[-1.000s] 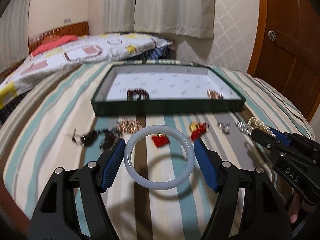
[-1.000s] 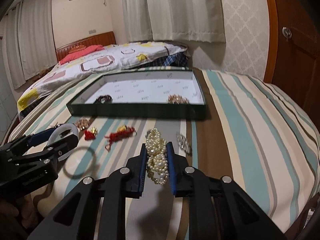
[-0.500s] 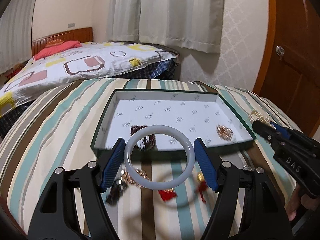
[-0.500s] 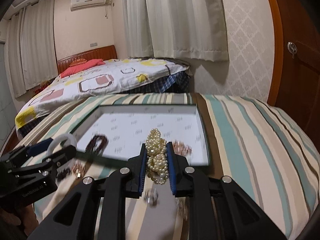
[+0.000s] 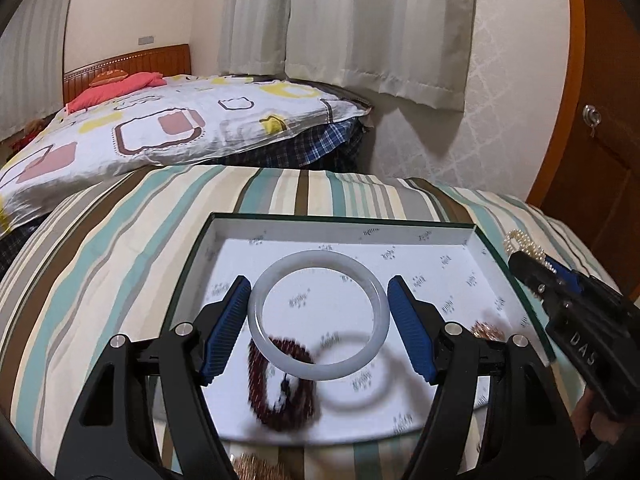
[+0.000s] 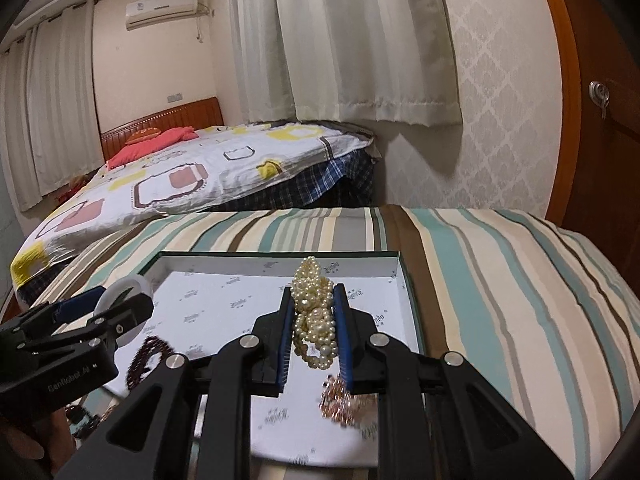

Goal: Organize jewelry
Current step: 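Carry the bangle into the box with the left tool while the right tool carries the pearls in, then open the left tool to release the bangle while the right tool releases the pearls beside the brooch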

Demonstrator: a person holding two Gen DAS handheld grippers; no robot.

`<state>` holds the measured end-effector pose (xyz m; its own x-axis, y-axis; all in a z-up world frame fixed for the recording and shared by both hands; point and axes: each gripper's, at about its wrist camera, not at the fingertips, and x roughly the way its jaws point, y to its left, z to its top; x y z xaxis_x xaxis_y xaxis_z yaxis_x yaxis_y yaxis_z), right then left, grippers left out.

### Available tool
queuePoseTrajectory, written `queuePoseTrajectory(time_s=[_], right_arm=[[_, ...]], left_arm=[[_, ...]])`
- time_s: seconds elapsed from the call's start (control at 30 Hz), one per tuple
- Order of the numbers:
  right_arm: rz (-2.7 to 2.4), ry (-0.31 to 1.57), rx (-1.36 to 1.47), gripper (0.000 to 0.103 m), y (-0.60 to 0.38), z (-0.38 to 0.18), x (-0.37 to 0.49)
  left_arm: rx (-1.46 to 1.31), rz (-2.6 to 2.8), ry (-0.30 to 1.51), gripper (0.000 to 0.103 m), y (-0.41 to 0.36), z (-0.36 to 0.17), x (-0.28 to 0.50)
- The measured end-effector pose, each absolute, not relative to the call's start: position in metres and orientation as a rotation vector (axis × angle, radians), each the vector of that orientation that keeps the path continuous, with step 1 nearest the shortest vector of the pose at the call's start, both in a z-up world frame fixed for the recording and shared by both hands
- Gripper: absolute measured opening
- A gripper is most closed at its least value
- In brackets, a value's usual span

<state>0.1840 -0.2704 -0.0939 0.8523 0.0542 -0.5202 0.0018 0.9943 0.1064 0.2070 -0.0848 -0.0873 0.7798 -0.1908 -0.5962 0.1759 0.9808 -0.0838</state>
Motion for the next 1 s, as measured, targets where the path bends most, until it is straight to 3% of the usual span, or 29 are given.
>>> queuePoseTrajectory(time_s=[0.63, 0.7, 0.83, 1.0], right_arm=[[0.003, 0.8, 0.123, 0.021, -0.278, -0.134, 0.239], [0.0, 0.816, 0.124, 0.024, -0.279, -0.137, 0.241], [-0.002, 0.817, 0.12, 0.042, -0.278, -0.14, 0.24], [-0.001, 0.769, 0.109, 0.042, -0.276, -0.136, 0.233]], left_arm=[[-0.016, -0.178, 0.892, 0.069, -0.098, -0.138, 0.265], [-0.02, -0.179, 0.898, 0.069, -0.098, -0.138, 0.266], [-0.031, -0.178, 0.906, 0.069, -0.097, -0.138, 0.266], [-0.026, -0.182, 0.858, 0.07, -0.097, -0.135, 0.262]])
